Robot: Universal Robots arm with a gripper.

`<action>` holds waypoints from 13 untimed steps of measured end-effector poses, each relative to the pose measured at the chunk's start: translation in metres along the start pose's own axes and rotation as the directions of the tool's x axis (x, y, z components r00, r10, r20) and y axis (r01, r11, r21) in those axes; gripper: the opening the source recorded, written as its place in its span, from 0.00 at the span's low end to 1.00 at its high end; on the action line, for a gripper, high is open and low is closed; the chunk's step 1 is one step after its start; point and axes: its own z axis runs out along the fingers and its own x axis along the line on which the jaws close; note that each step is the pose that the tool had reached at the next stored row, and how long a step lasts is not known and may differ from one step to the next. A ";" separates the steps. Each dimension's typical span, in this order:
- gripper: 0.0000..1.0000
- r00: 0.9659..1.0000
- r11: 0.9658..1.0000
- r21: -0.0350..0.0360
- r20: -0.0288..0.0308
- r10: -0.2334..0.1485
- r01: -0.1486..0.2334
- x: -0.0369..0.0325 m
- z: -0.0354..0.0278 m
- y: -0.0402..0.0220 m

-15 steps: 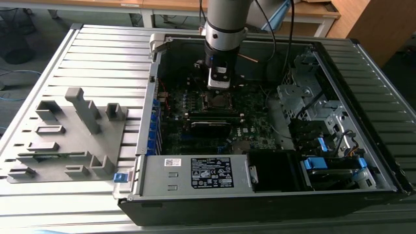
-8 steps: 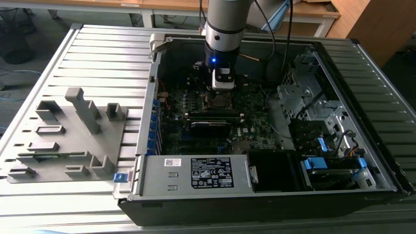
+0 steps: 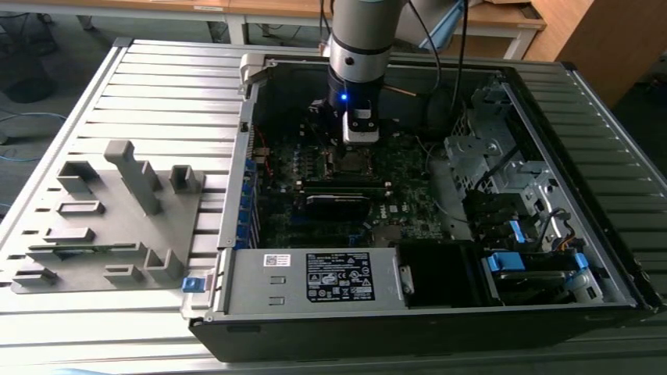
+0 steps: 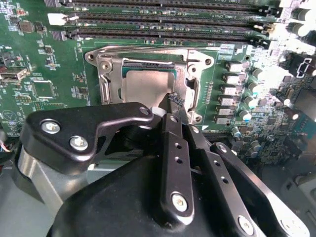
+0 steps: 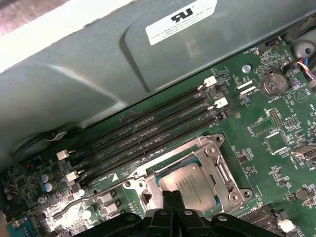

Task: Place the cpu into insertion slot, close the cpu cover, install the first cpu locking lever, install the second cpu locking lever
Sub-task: 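Close the cpu cover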

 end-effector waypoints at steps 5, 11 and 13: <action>0.11 1.000 1.000 0.000 0.000 0.000 0.000 0.0001 -0.0018 0.0001; 0.11 1.000 1.000 0.000 0.000 0.000 0.000 0.0001 -0.0021 0.0001; 0.11 1.000 1.000 0.000 0.000 0.000 0.000 0.0001 -0.0021 0.0001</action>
